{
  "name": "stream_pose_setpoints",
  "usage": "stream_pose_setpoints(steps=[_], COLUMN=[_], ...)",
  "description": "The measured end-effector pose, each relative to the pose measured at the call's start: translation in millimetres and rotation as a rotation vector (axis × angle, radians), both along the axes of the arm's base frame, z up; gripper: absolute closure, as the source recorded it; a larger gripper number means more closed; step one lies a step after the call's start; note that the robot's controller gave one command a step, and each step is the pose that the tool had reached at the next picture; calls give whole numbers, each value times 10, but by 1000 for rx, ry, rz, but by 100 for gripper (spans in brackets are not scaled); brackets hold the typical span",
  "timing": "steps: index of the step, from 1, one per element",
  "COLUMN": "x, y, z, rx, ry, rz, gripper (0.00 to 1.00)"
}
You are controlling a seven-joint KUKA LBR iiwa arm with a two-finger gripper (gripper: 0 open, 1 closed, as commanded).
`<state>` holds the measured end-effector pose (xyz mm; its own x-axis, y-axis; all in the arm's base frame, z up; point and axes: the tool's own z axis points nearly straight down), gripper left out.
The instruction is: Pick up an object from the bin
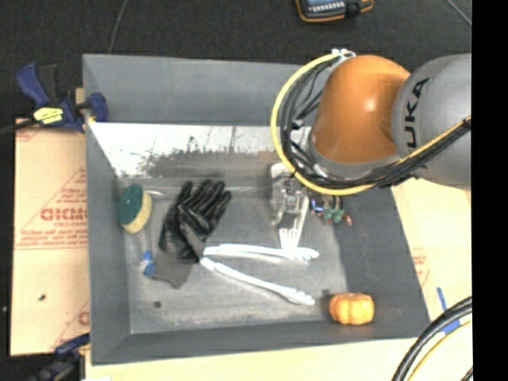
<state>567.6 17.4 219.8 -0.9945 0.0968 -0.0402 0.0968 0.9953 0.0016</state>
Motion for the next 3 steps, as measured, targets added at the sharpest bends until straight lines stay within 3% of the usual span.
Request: stream_pose_setpoints(steps=[1, 2, 3], x=[176, 169, -159], y=[131, 133, 563], z=[-1136, -1149, -1496], rx=[1, 0, -2], ry=[12, 14, 19], rz=[-44, -44, 29], gripper=[0, 0, 100])
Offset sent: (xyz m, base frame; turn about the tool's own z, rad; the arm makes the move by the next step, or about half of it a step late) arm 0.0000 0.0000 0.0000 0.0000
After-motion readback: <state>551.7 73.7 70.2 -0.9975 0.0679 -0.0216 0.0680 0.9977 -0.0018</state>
